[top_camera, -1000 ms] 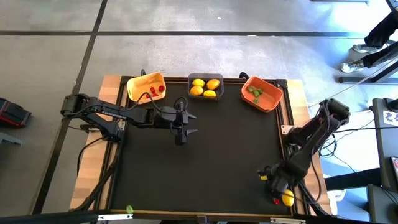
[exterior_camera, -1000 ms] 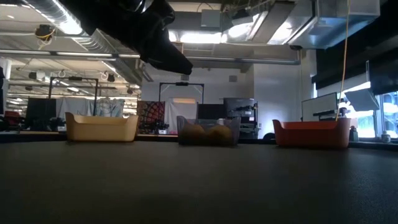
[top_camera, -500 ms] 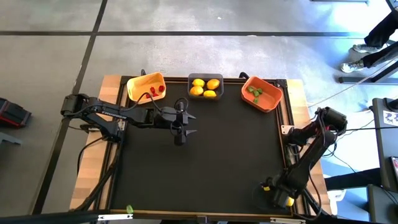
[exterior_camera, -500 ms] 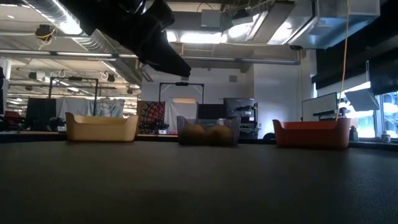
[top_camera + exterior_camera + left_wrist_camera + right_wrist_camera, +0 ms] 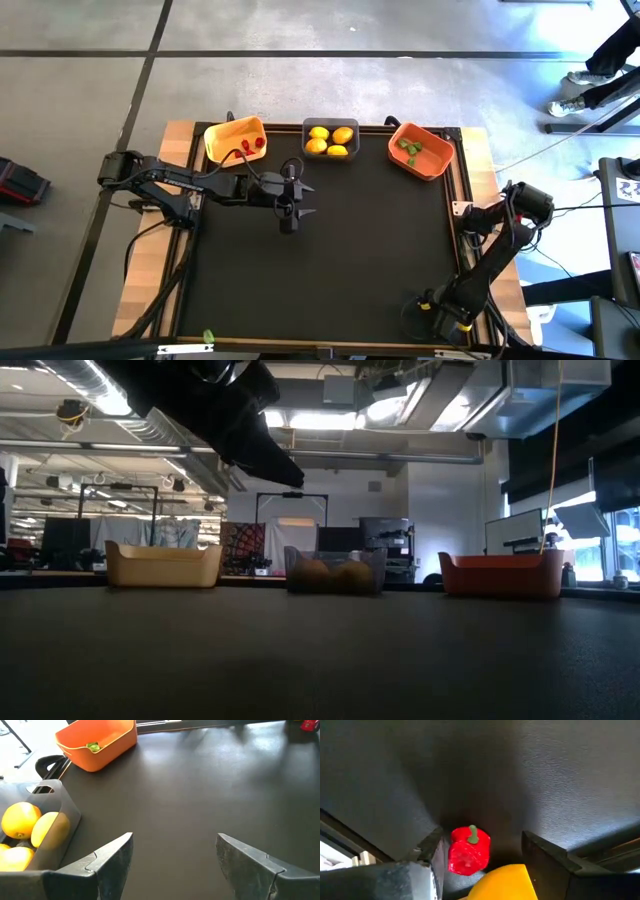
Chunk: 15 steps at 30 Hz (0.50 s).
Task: Sort produce into baskets
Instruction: Put the red chili pepper into the yellow bin
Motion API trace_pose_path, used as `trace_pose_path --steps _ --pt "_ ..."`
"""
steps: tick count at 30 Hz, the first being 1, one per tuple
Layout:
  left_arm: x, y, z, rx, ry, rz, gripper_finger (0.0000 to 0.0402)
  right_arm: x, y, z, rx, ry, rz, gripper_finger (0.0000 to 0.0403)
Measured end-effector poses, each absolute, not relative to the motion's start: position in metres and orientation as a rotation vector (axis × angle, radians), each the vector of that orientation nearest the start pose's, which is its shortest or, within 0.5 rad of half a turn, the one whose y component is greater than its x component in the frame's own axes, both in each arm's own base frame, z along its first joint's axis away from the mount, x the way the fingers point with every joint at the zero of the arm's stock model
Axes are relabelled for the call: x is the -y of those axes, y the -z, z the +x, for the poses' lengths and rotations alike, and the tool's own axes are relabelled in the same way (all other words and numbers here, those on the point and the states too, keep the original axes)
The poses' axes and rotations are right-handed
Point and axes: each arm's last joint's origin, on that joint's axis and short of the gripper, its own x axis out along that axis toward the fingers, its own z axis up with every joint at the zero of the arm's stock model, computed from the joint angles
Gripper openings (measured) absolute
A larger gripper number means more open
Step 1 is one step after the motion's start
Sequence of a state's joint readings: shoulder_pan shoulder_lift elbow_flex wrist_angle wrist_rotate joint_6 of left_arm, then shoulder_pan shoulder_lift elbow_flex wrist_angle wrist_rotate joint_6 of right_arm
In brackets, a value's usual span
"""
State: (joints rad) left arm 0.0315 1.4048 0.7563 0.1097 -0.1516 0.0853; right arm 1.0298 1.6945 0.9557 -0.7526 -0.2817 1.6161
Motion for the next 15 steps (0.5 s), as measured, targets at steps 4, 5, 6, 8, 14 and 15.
trace_pose_path --steps 4,5,6,8,14,15 --pt "-0.0135 -0.2143 0.2903 -0.545 -0.156 0.116 0.0279 -0.2456 -0.1493 0.1384 -1.776 0.345 0.583 0.0161" --pt "-0.0135 -0.2143 0.2903 -0.546 -0.156 0.116 0.0279 -0.2454 -0.1492 0.1383 -1.776 0.347 0.581 0.0148" --pt "-0.0135 -0.2143 0.2904 -0.545 -0.156 0.116 0.0279 -0.2451 -0.1492 0.1381 -1.777 0.348 0.578 0.0133" --pt "-0.0135 -0.2144 0.2904 -0.545 -0.156 0.115 0.0279 -0.2452 -0.1492 0.1382 -1.779 0.331 0.566 0.0102" --pt "-0.0135 -0.2144 0.2904 -0.544 -0.157 0.11 0.0279 -0.2427 -0.1506 0.1406 -1.773 0.285 0.527 0.0015" --pt "-0.0135 -0.2144 0.2904 -0.544 -0.157 0.11 0.0279 -0.2415 -0.1512 0.1422 -1.759 0.283 0.524 0.0008"
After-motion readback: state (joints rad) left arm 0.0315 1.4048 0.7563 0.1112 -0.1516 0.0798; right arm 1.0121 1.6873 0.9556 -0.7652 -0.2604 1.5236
